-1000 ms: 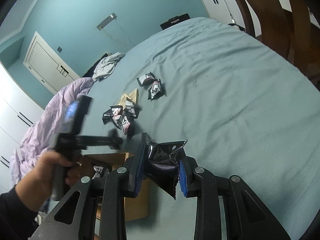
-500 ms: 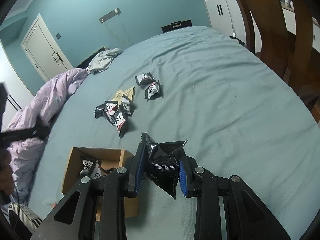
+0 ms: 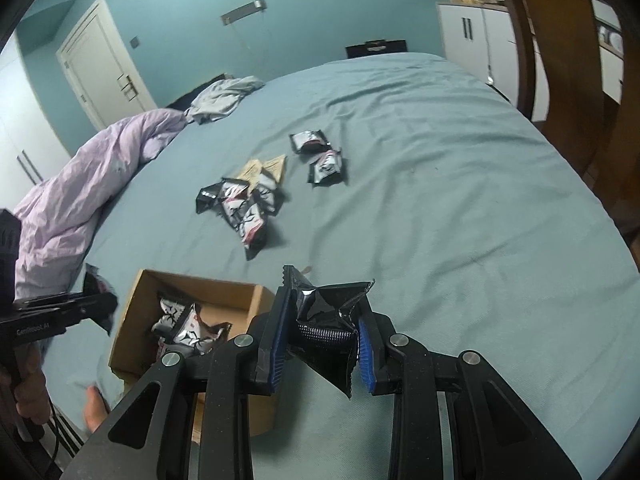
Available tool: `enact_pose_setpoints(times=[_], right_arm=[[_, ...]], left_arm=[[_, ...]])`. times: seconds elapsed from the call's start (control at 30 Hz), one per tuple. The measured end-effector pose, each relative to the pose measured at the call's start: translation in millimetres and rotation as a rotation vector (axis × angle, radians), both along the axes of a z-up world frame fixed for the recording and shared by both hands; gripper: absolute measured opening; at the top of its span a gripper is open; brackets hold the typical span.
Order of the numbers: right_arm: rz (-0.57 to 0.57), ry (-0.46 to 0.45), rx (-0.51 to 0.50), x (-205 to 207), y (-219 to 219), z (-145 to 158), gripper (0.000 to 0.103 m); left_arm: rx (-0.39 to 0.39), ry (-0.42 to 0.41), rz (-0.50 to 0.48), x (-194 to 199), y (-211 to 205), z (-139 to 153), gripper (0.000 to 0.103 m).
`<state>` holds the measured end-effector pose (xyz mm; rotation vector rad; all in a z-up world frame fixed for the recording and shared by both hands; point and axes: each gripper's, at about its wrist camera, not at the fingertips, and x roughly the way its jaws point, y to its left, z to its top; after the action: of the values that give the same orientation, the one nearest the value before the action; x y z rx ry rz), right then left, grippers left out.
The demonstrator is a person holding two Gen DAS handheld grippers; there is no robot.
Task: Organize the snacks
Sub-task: 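Lower the black packet into the box and open the left gripper while the right gripper holds its packet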
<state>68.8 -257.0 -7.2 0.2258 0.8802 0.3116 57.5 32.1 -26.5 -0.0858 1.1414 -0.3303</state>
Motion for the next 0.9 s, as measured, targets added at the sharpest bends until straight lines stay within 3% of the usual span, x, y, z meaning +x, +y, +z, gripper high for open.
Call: enact_pose_setpoints(times=[0.13, 0.27, 0.47, 0.53, 0.6, 0.63, 0.77, 0.83, 0.9], right_arm=[[0.023, -0.011, -0.026, 0.6, 9.0, -1.5, 0.028], [0.045, 0.000, -0.071, 1.3, 18.8, -5.5, 0.028], [0.071, -0.027, -0.100, -1.6, 28.7, -1.6, 0.028], [0.072, -0.026, -0.106, -1.8, 29.3, -3.1, 0.028], [0.073, -0.023, -0.110, -1.4, 29.7, -4.4, 0.028], [0.074, -0.022, -0.111, -1.4, 30.0, -4.7, 0.028], [0.082, -0.028, -0.117, -3.7, 32.2, -2.4, 0.028], [0.085, -0.039, -0.120, -6.5, 33.3, 0.0, 0.028], [0.087, -0.045, -0.113, -9.2, 33.5, 1.6, 0.028]], left_arm=[[0.026, 0.102, -0.069, -2.4, -17.0, -21.6, 0.023], [0.051, 0.129, -0.135, -5.8, -31.2, -33.7, 0.023], [0.150, 0.162, -0.214, -12.4, -49.9, -51.9, 0.025], [0.147, 0.166, -0.204, -11.0, -48.4, -51.9, 0.032], [0.134, 0.173, -0.194, -8.7, -46.8, -51.1, 0.065], [0.140, 0.155, -0.182, -8.8, -45.6, -48.1, 0.071], [0.139, 0.078, -0.144, -5.5, -38.3, -31.5, 0.074], [0.108, 0.035, -0.069, -1.8, -22.2, -18.1, 0.074], [0.143, -0.014, -0.011, 1.1, -12.2, -9.8, 0.074]])
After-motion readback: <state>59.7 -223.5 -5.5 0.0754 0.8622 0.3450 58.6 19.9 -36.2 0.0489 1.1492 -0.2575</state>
